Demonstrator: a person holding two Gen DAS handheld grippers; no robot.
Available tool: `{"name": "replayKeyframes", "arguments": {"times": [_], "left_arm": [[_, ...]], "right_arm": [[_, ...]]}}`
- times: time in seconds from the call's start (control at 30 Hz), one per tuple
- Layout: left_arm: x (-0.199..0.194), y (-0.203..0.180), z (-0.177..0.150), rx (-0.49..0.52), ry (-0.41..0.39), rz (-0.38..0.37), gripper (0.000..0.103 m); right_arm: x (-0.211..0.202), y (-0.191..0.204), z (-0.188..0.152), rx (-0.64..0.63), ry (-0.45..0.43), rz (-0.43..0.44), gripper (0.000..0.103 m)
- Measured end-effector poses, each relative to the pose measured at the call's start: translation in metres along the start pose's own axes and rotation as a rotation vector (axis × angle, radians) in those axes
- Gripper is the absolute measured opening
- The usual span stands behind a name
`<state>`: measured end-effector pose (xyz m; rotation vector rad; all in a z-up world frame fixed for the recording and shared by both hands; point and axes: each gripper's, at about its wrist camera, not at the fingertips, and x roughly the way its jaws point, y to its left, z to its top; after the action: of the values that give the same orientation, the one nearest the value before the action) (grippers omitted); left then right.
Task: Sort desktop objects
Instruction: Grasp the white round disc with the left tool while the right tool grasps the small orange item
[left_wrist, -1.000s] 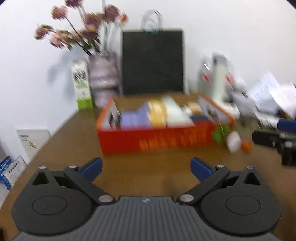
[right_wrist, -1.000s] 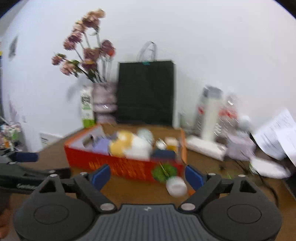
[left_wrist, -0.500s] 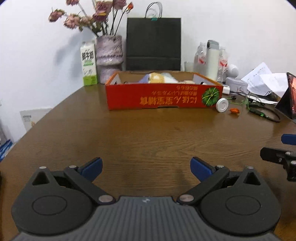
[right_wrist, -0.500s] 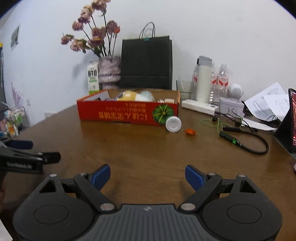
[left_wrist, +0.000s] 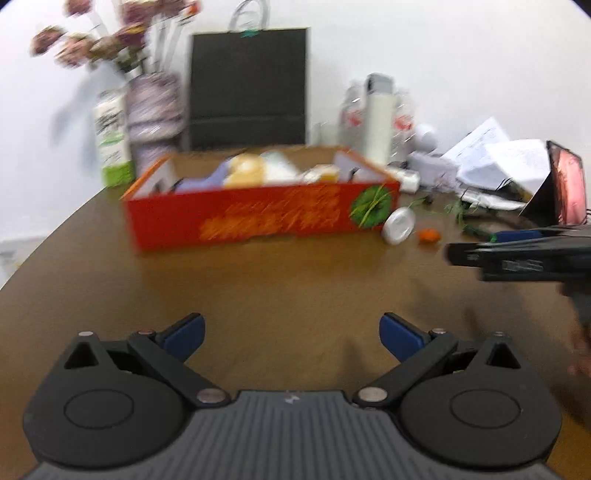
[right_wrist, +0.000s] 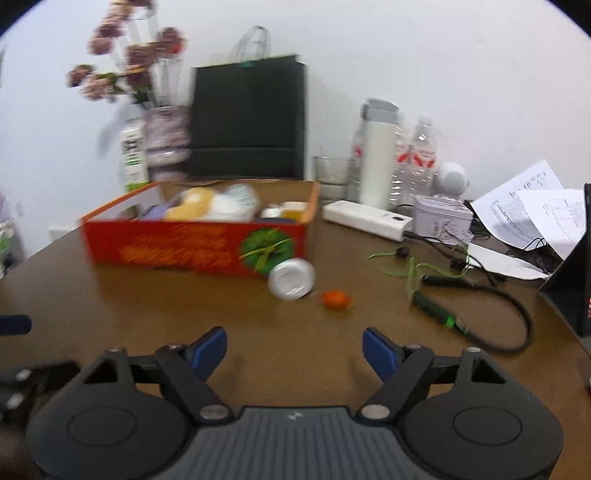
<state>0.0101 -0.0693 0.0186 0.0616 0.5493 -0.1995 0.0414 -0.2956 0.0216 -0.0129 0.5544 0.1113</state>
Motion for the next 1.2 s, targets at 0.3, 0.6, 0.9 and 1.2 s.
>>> {"name": "replayKeyframes", "arguments": {"times": [0.3,0.6,0.9,1.2], "left_arm": [[0.094,-0.043,0.055,0.006,-0.040,-0.207,0.081],[0.149,-0.062,0.069,0.054,0.040,-0.344,0.046],[0.138,-0.069,0.063,0.015,0.039,-0.341,0.010],[0.053,-0.027,0.032,-0.065,-0.033,-0.193,0.010]], "right_arm": [[0.081,-0.043,0.027,0.046,0.104,0.087,0.049],[0.094,-0.065,0.027,0.115,0.114,0.153,0.033],[0.087,-0.045,0.021,-0.006,0.104,0.134,0.029],[0.072,-0.003,0.014,-0.091,0.089,0.169,0.012]]}}
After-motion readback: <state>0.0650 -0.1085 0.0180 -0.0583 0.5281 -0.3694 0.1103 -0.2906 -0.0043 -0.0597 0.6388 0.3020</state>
